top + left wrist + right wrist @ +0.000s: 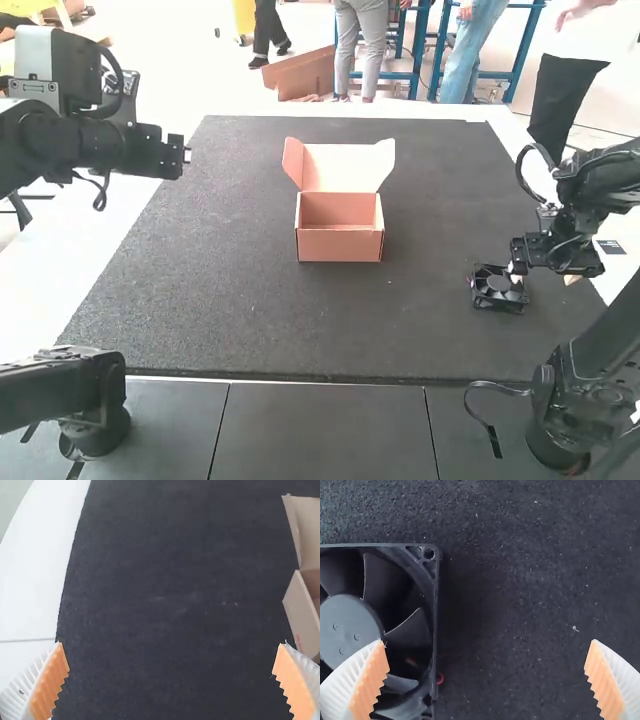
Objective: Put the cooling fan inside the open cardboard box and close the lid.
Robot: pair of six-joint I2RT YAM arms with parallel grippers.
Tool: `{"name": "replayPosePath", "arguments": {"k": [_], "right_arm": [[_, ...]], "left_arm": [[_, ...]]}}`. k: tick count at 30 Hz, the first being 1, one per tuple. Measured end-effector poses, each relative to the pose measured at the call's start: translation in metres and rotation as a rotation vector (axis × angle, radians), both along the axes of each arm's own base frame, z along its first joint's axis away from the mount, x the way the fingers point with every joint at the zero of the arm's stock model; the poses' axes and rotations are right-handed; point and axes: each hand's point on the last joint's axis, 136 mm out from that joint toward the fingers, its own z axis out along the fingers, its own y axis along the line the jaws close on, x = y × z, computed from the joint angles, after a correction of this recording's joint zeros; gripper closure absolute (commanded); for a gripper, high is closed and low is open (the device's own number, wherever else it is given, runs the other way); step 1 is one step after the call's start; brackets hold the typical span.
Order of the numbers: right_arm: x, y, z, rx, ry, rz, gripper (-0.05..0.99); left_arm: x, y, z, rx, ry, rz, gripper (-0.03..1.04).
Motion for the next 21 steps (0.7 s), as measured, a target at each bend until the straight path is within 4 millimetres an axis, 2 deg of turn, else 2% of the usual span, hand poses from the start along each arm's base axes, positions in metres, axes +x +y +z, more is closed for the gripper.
{"name": "replayPosePath", "arguments": {"k": [10, 12, 17, 21], "right_arm": [[-0.005, -0.003, -0.016, -0.006, 0.055, -0.038, 0.04], [-0.006, -0.003, -0.020, -0.001, 0.064, -0.050, 0.08], [-0.008, -0.003, -0.028, 0.016, 0.078, -0.102, 0.26], [-0.008, 0.000, -0.035, 0.041, 0.093, -0.129, 0.47]], "left_arm": [[0.001, 0.000, -0.001, 0.001, 0.004, 0.000, 0.04], [0.002, 0.000, -0.001, 0.000, 0.002, 0.000, 0.04], [0.002, 0.000, 0.000, 0.000, 0.001, 0.000, 0.04], [0.003, 0.000, -0.001, 0.001, 0.006, 0.000, 0.04]]}}
